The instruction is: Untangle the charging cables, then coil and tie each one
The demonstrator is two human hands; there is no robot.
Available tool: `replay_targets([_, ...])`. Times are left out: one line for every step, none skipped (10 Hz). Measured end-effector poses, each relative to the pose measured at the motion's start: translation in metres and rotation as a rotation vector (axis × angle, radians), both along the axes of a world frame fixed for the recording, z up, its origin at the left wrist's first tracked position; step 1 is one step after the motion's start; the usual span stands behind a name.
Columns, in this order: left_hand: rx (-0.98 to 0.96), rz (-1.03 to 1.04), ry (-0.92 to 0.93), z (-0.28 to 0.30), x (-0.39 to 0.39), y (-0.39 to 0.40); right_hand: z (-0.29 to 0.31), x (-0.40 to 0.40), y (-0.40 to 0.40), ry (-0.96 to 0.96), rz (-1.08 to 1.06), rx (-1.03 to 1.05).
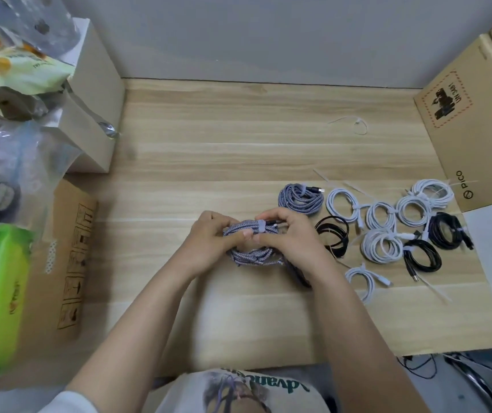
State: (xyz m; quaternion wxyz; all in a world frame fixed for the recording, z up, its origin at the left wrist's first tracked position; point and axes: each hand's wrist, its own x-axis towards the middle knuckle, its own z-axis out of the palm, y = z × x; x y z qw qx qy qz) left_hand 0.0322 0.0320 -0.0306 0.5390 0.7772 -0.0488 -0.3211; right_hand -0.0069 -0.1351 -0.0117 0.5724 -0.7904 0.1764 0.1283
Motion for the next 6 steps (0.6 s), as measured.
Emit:
replay_targets([0.053, 0.061, 0.138, -0.03, 0.01, -0.008, -0.029, 0.021, 0.001, 0.019, 0.076, -0.248])
replay_targets([0.115, 0.081, 0.071, -0.046, 0.01, -0.012, -0.045, 0.032, 0.001, 0.094, 0.177, -0.365])
replay_targets([0.27, 0.045, -0.098, -0.047, 0.008, -0.016, -0.049, 0.037, 0.0, 0.14, 0.225, -0.418])
replay_targets([0.517, -0.003, -0.283, -0.044, 0.004, -0.019, -0.048, 0.037, 0.001, 0.134, 0.266, -0.476])
replay_targets([0.528, 0.003, -0.28, -0.043, 0.003, -0.019, -0.032, 0.034, 0.001, 0.151, 0.324, -0.528])
replay_targets([0.355, 0.128, -0.233, -0.04, 0.003, -0.014, -0.007, 0.033, -0.009, 0.116, 0.247, -0.369])
